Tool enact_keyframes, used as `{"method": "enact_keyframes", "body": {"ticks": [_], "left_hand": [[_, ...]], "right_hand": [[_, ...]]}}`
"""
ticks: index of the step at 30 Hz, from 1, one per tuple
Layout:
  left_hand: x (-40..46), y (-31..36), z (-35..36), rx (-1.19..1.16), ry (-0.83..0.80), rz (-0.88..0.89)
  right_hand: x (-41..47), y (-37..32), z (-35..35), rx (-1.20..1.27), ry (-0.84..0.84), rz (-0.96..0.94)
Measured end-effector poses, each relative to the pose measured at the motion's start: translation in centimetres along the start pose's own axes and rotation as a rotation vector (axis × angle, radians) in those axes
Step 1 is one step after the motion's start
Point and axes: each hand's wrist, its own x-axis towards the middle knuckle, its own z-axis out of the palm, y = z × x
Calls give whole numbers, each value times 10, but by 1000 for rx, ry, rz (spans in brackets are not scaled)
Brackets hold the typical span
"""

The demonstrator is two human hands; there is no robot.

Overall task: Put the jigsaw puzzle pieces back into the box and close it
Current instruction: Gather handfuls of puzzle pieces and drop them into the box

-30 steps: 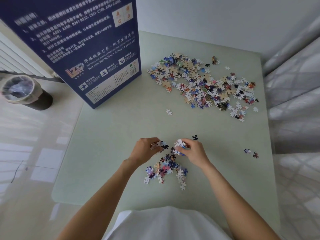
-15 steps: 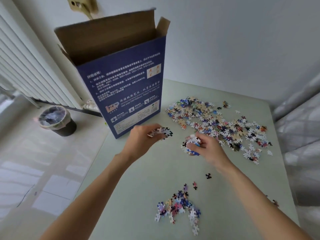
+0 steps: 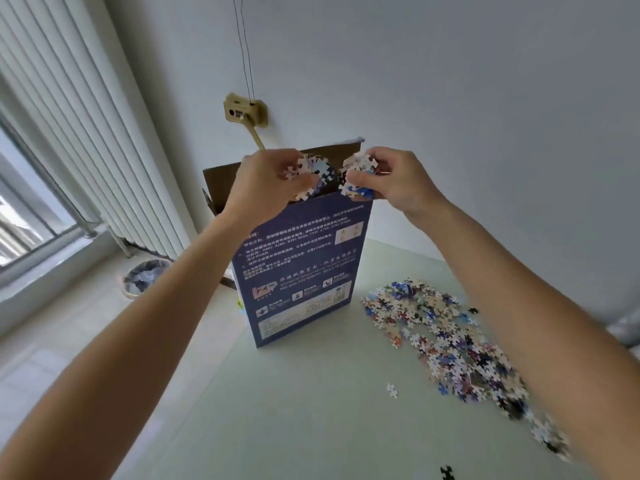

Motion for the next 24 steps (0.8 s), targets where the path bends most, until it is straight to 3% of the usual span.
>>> {"method": "enact_keyframes", "body": {"ticks": [4,10,15,24], "left_hand": [[20,-17,-1,292,110,23],[16,-31,9,610,-63,-2],[20,-41,5,588,-167,-41],[16,-42,0,483,-114,5]], "right_hand": [[38,-3,17,-233,28,-229],[53,4,38,-485,-164,-476],[56,18,49,-450,-210,-451],[62,15,55,-487,-370,-344]]}}
